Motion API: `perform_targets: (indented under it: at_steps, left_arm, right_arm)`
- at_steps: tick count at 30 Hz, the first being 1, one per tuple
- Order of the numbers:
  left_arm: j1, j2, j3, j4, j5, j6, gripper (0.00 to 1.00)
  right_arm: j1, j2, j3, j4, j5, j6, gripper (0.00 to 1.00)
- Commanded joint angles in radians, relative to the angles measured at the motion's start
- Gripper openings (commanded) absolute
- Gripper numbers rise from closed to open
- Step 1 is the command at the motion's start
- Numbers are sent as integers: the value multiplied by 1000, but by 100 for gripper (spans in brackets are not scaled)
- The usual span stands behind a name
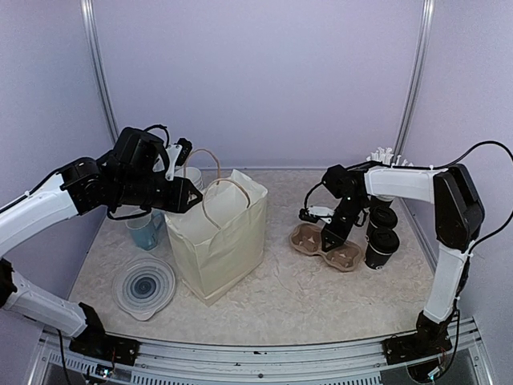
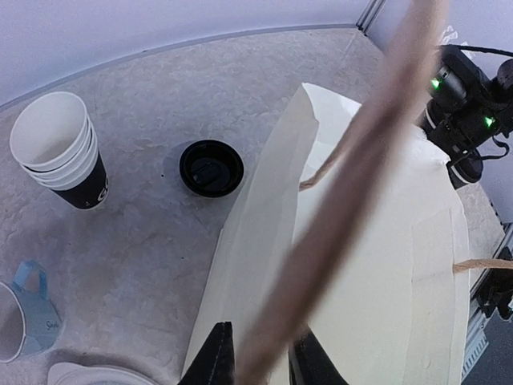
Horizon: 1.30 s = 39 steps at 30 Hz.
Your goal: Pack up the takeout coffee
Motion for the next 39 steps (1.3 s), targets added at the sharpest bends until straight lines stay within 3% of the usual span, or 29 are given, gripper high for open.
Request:
perform_targets:
  at_steps: [1, 7, 11, 18, 28, 39]
  left_arm:
    - [28, 9, 40, 17, 21, 42, 22]
    - [87, 21, 51, 32, 92, 80, 6]
    - [98, 34, 70, 26, 131, 100, 3]
    - [98, 39, 74, 11, 169, 110, 1]
    - [91, 61, 128, 55, 548, 175, 0]
    - [-33, 235, 249, 35, 599, 239, 0]
  right_arm:
    - [7, -114, 71, -42, -75, -38, 25]
    - [6, -227, 189, -43, -277, -93, 24]
    - [6, -282, 260, -17, -355, -104, 24]
    - [6, -344, 349, -11, -456, -132, 25]
    - [8, -398, 543, -2, -636, -180, 30]
    - [59, -442, 469, -22, -739, -234, 32]
